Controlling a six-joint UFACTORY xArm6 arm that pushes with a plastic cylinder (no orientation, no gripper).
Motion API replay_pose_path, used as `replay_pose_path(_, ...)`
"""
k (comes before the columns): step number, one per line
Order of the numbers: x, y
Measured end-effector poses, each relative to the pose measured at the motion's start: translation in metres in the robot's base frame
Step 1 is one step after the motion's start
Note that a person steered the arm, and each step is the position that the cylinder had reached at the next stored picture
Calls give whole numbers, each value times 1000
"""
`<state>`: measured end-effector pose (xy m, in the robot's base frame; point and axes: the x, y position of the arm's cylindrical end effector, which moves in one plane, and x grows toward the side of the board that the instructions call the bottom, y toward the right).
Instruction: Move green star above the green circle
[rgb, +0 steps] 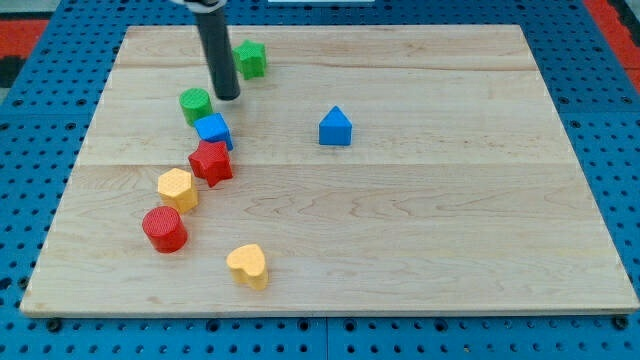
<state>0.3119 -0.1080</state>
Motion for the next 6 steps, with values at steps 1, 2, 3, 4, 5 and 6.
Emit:
replay_pose_path(1, -47, 78)
replay_pose_path(2, -71, 98)
replay_pose_path(3, -75, 35)
replay_pose_path(4, -70, -16)
replay_pose_path(5, -56, -23)
replay_pose_path(6, -36, -22)
